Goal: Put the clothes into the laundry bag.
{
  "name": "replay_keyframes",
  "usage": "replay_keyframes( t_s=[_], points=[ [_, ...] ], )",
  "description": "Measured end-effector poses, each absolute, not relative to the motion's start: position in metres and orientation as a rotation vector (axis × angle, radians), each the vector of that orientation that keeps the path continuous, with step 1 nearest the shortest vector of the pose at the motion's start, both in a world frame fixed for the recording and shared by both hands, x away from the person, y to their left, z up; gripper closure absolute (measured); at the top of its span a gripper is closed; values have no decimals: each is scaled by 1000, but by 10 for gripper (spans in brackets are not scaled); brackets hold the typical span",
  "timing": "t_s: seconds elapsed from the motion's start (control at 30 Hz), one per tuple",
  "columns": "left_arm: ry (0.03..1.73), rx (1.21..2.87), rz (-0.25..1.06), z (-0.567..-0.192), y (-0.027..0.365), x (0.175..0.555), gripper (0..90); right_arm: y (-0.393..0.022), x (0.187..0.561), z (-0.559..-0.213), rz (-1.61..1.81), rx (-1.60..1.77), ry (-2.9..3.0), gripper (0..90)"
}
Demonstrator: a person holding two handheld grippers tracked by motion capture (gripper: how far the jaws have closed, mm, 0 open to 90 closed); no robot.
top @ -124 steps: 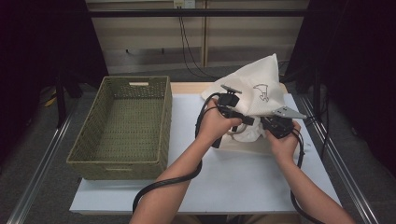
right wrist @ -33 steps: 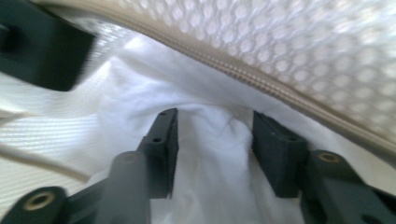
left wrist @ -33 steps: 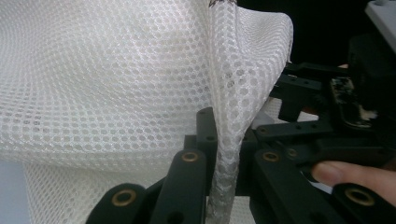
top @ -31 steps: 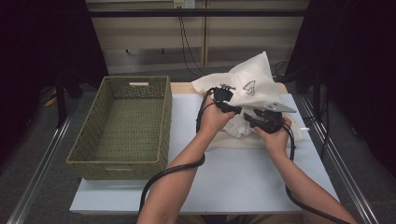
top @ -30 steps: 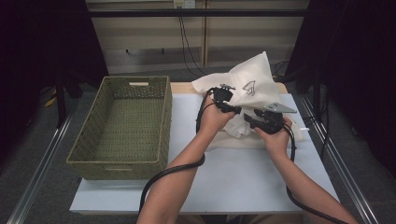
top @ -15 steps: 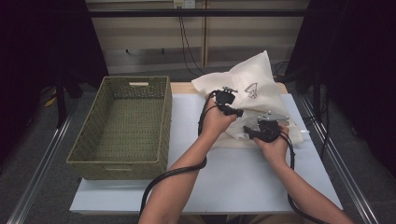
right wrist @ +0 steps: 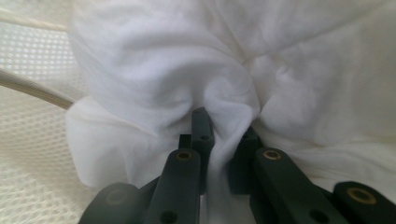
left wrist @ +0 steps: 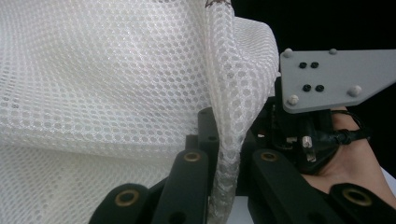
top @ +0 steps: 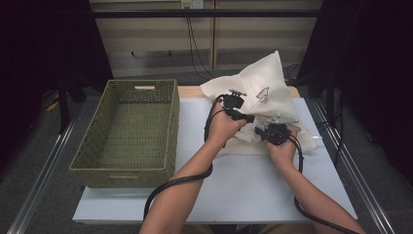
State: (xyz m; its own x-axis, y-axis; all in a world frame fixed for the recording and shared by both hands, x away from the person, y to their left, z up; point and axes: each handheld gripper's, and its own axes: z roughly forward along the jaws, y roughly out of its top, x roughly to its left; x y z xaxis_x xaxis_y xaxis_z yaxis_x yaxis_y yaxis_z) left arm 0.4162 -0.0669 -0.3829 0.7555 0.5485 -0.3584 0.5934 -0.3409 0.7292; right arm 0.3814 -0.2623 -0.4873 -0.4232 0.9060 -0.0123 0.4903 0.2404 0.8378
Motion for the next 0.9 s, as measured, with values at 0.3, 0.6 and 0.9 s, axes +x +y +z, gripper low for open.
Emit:
replay_keyframes(
  t_s=[0.3, 0.6, 0.9],
  points=[
    [816, 1994, -199, -364, -78, 389, 876, -271, 362, -467, 1124, 1241, 1957, 847],
    [808, 1987, -227, -354, -76, 383, 876, -265, 357, -467, 1229, 1220, 1872, 846],
    [822, 1954, -265, -354, -64, 395, 877, -243, 396, -474, 1308, 1215, 1815, 846]
  ],
)
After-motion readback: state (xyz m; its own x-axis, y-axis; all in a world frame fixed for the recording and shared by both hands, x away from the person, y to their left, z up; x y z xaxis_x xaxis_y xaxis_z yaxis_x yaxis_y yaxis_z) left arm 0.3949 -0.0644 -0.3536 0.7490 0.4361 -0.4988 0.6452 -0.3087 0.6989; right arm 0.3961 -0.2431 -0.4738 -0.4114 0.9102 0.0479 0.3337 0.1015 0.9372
